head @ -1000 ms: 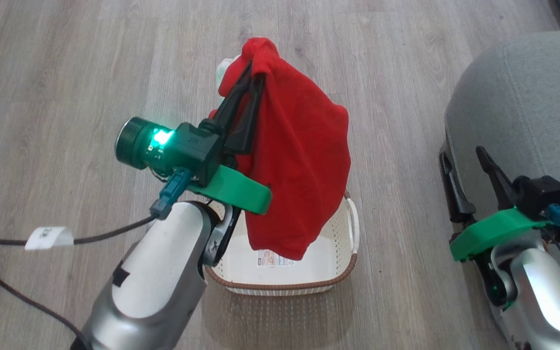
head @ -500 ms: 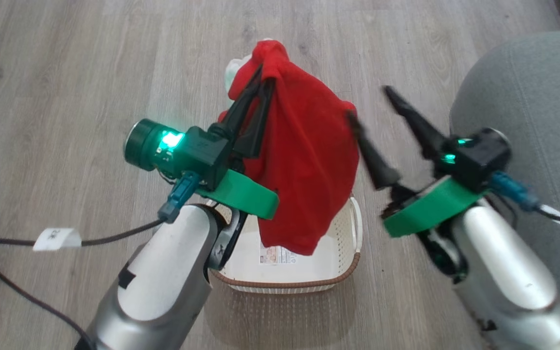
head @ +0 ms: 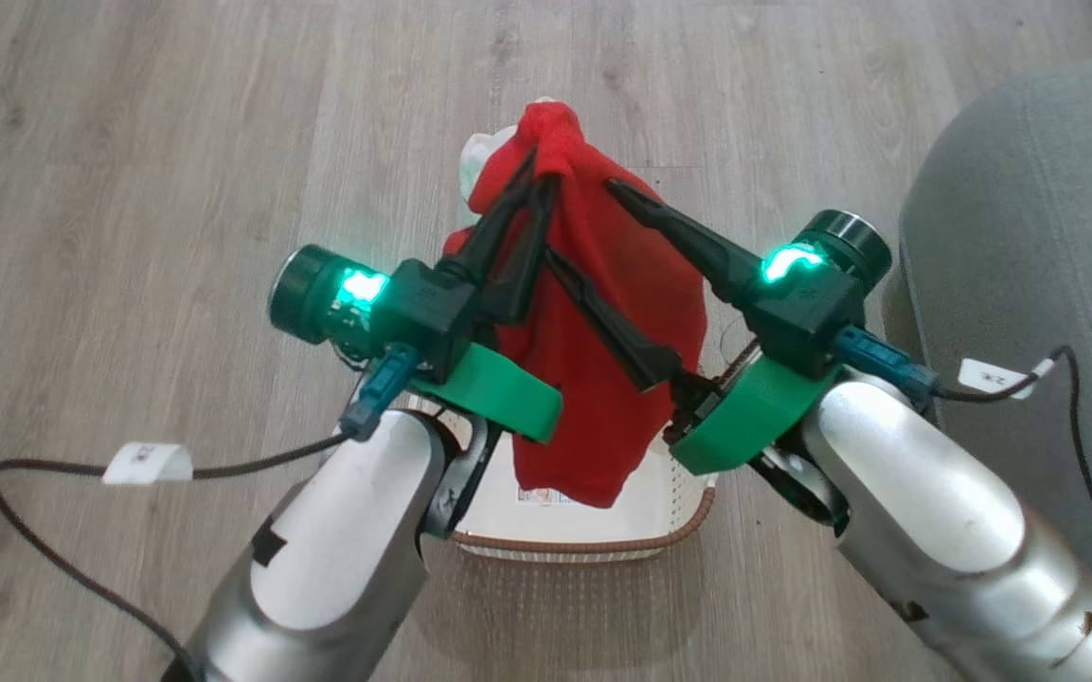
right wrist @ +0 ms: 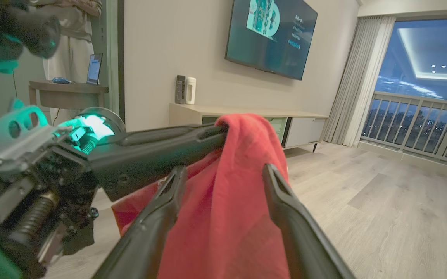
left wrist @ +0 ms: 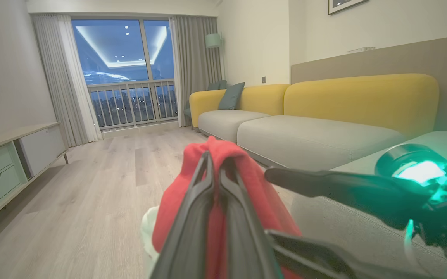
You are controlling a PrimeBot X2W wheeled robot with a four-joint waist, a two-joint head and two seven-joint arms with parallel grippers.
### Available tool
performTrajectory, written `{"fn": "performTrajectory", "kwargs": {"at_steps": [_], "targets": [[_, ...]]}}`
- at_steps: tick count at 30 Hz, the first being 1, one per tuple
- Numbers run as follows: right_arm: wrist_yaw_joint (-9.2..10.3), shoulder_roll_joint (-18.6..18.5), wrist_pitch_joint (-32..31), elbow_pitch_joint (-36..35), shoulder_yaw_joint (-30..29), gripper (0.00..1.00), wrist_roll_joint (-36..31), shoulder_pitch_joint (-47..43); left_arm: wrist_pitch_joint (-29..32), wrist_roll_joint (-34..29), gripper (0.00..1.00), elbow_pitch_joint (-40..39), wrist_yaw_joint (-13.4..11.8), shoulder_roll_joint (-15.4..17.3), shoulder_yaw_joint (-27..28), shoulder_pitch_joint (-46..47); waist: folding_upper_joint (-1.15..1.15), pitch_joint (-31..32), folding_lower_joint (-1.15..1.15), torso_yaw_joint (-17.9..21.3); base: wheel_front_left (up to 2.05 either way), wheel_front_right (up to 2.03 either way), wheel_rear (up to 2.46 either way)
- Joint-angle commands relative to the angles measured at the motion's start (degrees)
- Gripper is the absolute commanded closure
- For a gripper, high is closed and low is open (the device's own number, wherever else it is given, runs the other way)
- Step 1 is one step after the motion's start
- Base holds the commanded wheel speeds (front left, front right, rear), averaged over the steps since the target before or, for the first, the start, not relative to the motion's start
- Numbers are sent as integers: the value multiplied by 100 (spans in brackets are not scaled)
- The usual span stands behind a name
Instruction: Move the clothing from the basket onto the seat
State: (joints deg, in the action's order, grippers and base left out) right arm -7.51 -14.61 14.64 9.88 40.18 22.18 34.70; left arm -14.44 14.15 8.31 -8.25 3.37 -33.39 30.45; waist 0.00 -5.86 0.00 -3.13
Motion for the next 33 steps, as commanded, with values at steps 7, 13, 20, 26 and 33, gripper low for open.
{"fn": "performTrajectory", "kwargs": {"at_steps": [7,13,20,26,33], "targets": [[2,329,36,496,48,0,-104,320,-54,93,100,-175,28,-20,-51,380,0,-58,0,-166,0,0,0],[2,531,36,1238,89,0,-253,367,-55,152,100,-181,16,-36,-208,442,0,-104,0,-300,0,0,0],[2,685,36,1867,210,0,-241,378,-55,192,100,-221,-9,-44,-303,476,0,-133,0,-393,0,0,0],[2,768,36,2089,121,39,-124,426,-55,226,100,-220,-3,-46,-357,478,0,-161,0,-438,0,0,0],[2,647,36,1945,-213,100,15,382,-55,215,100,-211,-32,-48,-310,468,0,-209,0,-394,0,0,0]]}}
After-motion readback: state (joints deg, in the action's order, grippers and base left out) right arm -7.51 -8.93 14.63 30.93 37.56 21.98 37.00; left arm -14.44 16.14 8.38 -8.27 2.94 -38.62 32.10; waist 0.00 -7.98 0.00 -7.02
